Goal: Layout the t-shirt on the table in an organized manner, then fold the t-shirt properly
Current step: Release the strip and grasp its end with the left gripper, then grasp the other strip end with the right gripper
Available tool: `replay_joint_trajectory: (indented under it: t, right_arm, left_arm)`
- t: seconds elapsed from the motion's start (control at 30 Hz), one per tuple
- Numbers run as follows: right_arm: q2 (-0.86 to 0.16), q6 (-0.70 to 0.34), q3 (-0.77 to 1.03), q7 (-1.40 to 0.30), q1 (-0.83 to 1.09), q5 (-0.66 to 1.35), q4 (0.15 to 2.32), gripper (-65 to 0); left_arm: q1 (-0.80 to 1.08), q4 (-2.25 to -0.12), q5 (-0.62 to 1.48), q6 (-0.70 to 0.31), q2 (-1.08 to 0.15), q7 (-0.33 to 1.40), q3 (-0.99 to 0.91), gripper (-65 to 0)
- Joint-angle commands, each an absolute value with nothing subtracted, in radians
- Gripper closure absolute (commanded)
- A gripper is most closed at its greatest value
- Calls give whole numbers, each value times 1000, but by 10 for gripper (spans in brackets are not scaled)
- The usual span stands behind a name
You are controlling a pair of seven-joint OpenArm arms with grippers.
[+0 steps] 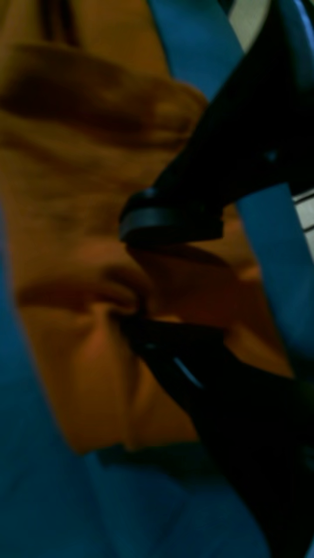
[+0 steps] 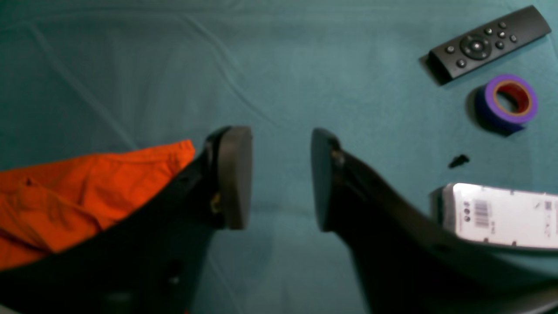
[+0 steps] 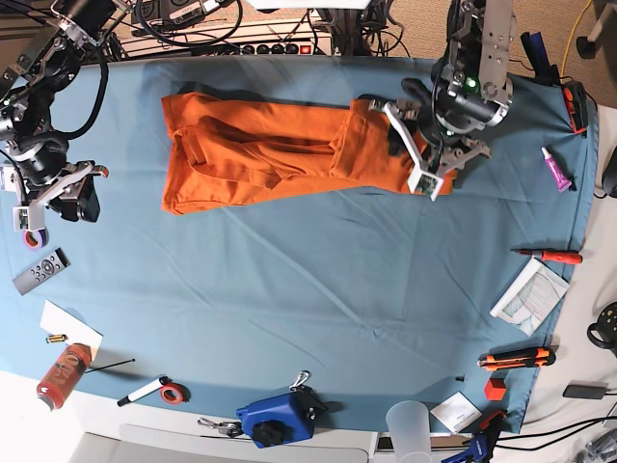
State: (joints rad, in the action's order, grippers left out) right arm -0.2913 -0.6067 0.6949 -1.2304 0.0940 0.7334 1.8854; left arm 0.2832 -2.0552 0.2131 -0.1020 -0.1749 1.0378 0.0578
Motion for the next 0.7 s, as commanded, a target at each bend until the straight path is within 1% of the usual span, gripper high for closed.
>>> replay_joint_trajectory:
  t: [0.0, 0.07, 0.1, 0.17, 0.23, 0.3, 0.47, 0.57, 0.67]
  right_arm:
    - [-311, -613, 702, -1225, 83, 751, 1904, -293]
    - [-311, -617, 702, -1258, 84, 751, 1904, -355]
    - [-311, -617, 702, -1271, 87, 752, 1904, -367]
    - [-310, -579, 702, -1330, 86, 783, 1904, -367]
    - [-307, -564, 702, -1391, 88, 883, 1904, -367]
    - [-291, -573, 702, -1396, 93, 936, 1903, -367]
    - [-238, -588, 700, -1396, 122, 947, 1899, -367]
    - [-239, -588, 699, -1396, 145, 979, 1859, -367]
    - [-238, -596, 699, -1396, 153, 1066, 1775, -367]
  left_arm:
    - [268, -2075, 227, -102, -177, 1029, 56, -283]
    - [256, -2075, 237, -103, -177, 1041, 56, -283]
    - [254, -2075, 240, -103, -178, 1045, 56, -283]
    - [252, -2075, 240, -103, -178, 1048, 56, -283]
    - [252, -2075, 240, -103, -178, 1051, 56, -283]
    - [252, -2075, 240, -106, -178, 1051, 56, -283]
    - [252, -2075, 240, -106, -178, 1055, 57, -283]
    - [252, -2075, 240, -106, -178, 1054, 57, -283]
    - [252, -2075, 240, -106, -178, 1053, 57, -283]
